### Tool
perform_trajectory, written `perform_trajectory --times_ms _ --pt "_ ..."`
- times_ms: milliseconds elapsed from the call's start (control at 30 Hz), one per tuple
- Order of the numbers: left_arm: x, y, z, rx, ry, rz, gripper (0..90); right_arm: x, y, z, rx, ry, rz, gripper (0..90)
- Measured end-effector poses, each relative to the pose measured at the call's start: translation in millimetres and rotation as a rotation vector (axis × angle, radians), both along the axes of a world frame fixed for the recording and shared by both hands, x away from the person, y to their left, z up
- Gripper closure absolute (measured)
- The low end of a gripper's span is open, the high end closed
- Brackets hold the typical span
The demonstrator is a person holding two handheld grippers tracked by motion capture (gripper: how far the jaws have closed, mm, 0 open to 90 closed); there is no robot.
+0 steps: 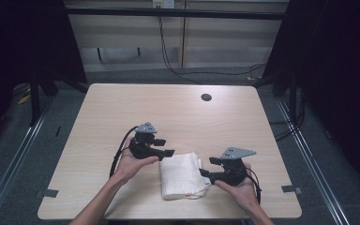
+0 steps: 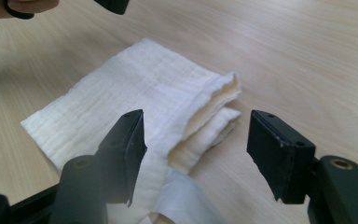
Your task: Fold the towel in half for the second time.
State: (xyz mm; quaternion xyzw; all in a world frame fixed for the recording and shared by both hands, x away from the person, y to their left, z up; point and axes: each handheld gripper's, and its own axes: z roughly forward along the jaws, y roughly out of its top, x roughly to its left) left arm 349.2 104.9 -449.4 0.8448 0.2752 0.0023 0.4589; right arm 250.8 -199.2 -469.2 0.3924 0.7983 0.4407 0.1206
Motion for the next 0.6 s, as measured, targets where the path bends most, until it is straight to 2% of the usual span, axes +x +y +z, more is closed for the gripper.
perform_trajectory --times_ms 233,267,333,367,400,600 --pt "-17.9 16.2 6.3 0.048 -0.046 -0.01 33.3 -1.7 -12.4 13.1 0.032 -0.029 -0.025 39.9" --pt "-17.9 16.2 6.3 0.048 -0.046 -0.01 31.8 -1.7 -12.4 13.1 0.032 -0.029 -0.025 39.9" --pt "-24.2 24.9 8.6 0.022 -0.042 -0.025 32.7 -3.8 -16.2 17.4 0.032 -0.034 -0.035 40.8" --pt "-25.6 26.9 9.5 0.032 -0.048 -0.022 32.7 -5.6 -18.4 18.9 0.033 -0.029 -0.032 41.3" --pt "-30.0 31.8 13.1 0.063 -0.059 -0.022 30.9 -10.2 -23.0 21.5 0.01 -0.03 -0.032 40.8" --pt "-35.8 46.5 18.5 0.048 -0.062 -0.007 26.8 -19.1 -43.1 28.0 0.045 -0.055 -0.066 39.9"
